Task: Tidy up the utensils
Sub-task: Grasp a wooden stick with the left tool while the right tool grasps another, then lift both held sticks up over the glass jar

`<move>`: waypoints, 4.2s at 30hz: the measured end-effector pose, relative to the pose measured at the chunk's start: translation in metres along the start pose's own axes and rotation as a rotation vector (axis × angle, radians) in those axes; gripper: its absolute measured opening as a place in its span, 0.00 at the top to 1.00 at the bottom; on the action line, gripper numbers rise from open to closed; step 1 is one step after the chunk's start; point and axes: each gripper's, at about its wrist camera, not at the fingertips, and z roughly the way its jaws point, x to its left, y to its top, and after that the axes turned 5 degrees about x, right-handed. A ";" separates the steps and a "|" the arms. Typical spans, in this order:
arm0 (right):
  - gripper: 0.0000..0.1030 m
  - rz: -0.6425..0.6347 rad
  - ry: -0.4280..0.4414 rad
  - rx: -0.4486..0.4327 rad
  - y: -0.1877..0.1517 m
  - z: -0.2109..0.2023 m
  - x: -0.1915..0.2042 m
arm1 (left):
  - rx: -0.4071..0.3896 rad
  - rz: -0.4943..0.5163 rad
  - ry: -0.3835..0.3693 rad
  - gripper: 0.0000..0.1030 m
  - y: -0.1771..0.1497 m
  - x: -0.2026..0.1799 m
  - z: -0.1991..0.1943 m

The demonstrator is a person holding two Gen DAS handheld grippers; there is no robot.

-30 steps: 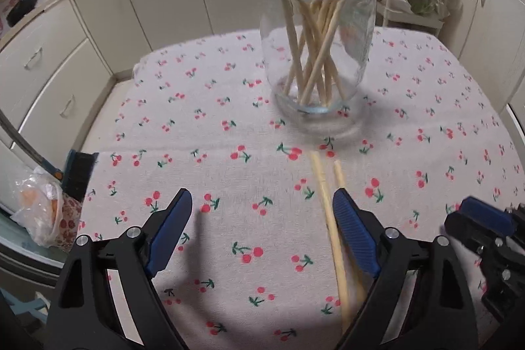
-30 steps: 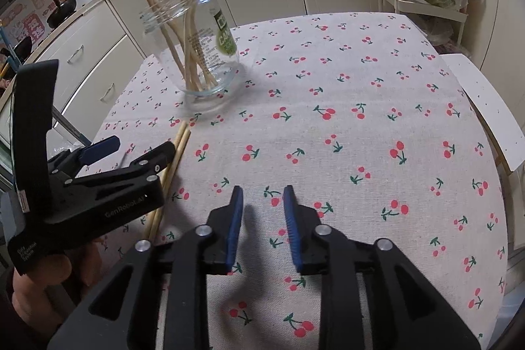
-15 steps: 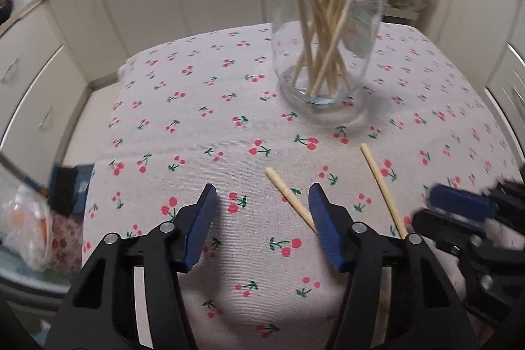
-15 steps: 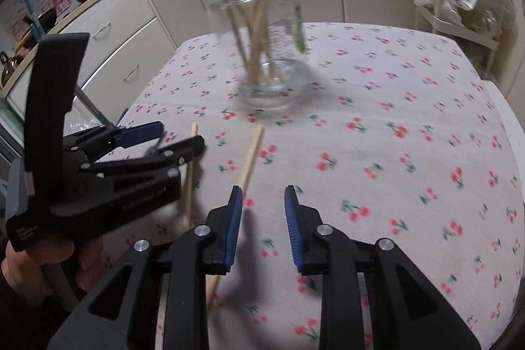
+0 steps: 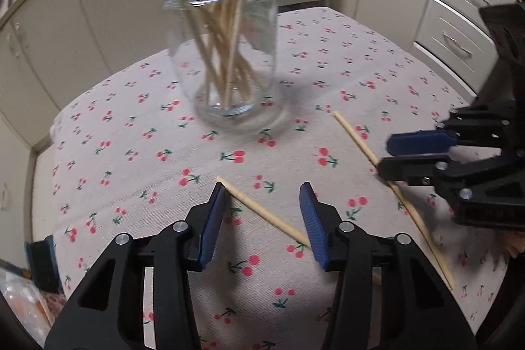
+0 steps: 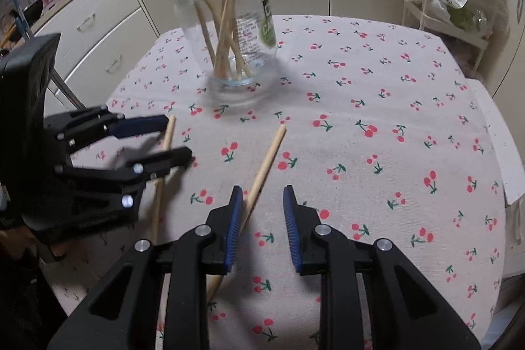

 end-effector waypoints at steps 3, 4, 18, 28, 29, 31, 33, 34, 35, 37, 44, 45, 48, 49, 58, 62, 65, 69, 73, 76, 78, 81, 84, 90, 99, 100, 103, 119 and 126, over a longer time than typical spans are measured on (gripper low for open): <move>0.75 -0.007 0.002 -0.001 0.005 0.004 0.002 | 0.002 0.022 -0.032 0.61 0.002 -0.002 0.001; 0.76 -0.017 -0.007 0.000 0.006 0.005 0.002 | 0.001 0.038 -0.041 0.62 0.001 -0.002 0.002; 0.85 0.005 -0.030 0.035 0.011 0.002 -0.015 | 0.164 0.023 0.031 0.53 0.026 0.004 0.008; 0.85 -0.012 -0.071 0.000 0.014 0.005 -0.013 | 0.167 -0.333 0.127 0.41 0.022 0.011 0.009; 0.85 -0.017 -0.072 -0.002 0.014 0.005 -0.013 | 0.153 -0.355 0.145 0.45 0.020 0.009 0.008; 0.87 -0.015 -0.067 -0.004 0.012 0.005 -0.015 | 0.132 -0.388 0.178 0.58 0.017 0.008 0.007; 0.89 -0.006 -0.052 -0.005 0.012 0.004 -0.018 | 0.103 -0.445 0.175 0.79 0.011 0.014 0.002; 0.89 -0.004 -0.050 -0.004 0.012 0.004 -0.019 | 0.097 -0.460 0.171 0.90 0.008 0.016 0.001; 0.89 -0.004 -0.048 -0.003 0.012 0.004 -0.019 | 0.090 -0.468 0.164 0.92 0.006 0.017 0.000; 0.89 0.004 -0.043 -0.001 0.012 0.004 -0.020 | 0.071 -0.473 0.159 0.92 0.002 0.016 -0.001; 0.89 0.010 -0.037 -0.005 0.013 0.005 -0.020 | 0.074 -0.408 0.142 0.92 0.003 0.012 0.003; 0.89 0.006 -0.039 -0.006 0.013 0.005 -0.020 | 0.084 -0.397 0.143 0.92 0.005 0.012 0.003; 0.90 0.001 -0.042 -0.013 0.011 0.005 -0.019 | 0.106 -0.399 0.132 0.92 0.007 0.012 0.002; 0.91 0.002 -0.042 -0.013 0.011 0.004 -0.019 | 0.102 -0.396 0.123 0.93 0.007 0.012 0.002; 0.93 0.061 0.016 -0.012 0.010 0.004 -0.027 | -0.165 -0.411 0.026 0.96 0.002 0.006 -0.039; 0.93 0.067 0.017 -0.018 0.009 0.004 -0.028 | -0.348 -0.411 0.009 0.96 0.015 0.006 -0.075; 0.93 0.068 0.017 -0.019 0.010 0.003 -0.028 | -0.461 -0.421 0.012 0.96 0.027 0.009 -0.098; 0.93 0.072 0.023 -0.018 0.010 0.004 -0.029 | -0.605 -0.440 0.022 0.96 0.051 0.016 -0.124; 0.93 0.083 0.036 -0.017 0.010 0.004 -0.031 | -0.713 -0.447 0.053 0.96 0.075 0.021 -0.139; 0.93 0.089 0.044 -0.020 0.010 0.004 -0.032 | -0.798 -0.454 0.084 0.96 0.097 0.024 -0.147; 0.93 0.089 0.047 -0.023 0.009 0.004 -0.033 | -0.843 -0.465 0.105 0.96 0.109 0.028 -0.151; 0.93 0.087 0.047 -0.025 0.010 0.004 -0.033 | -0.875 -0.480 0.121 0.96 0.125 0.034 -0.146; 0.93 0.083 0.047 -0.025 0.009 0.004 -0.032 | -0.890 -0.487 0.138 0.96 0.139 0.038 -0.137; 0.93 0.097 0.063 -0.023 0.009 0.004 -0.035 | -0.950 -0.478 0.181 0.96 0.151 0.037 -0.132; 0.93 0.091 0.066 -0.015 0.011 0.004 -0.034 | -0.974 -0.419 0.271 0.96 0.155 0.030 -0.112; 0.93 0.086 0.064 -0.014 0.011 0.004 -0.034 | -0.969 -0.419 0.270 0.96 0.153 0.031 -0.109; 0.93 0.084 0.064 -0.012 0.011 0.004 -0.034 | -0.952 -0.424 0.268 0.96 0.148 0.033 -0.099; 0.93 0.113 0.100 0.000 0.011 0.005 -0.037 | -0.887 -0.374 0.270 0.96 0.132 0.025 -0.081; 0.93 0.094 0.092 -0.001 0.011 0.004 -0.038 | -0.821 -0.340 0.288 0.95 0.128 0.018 -0.078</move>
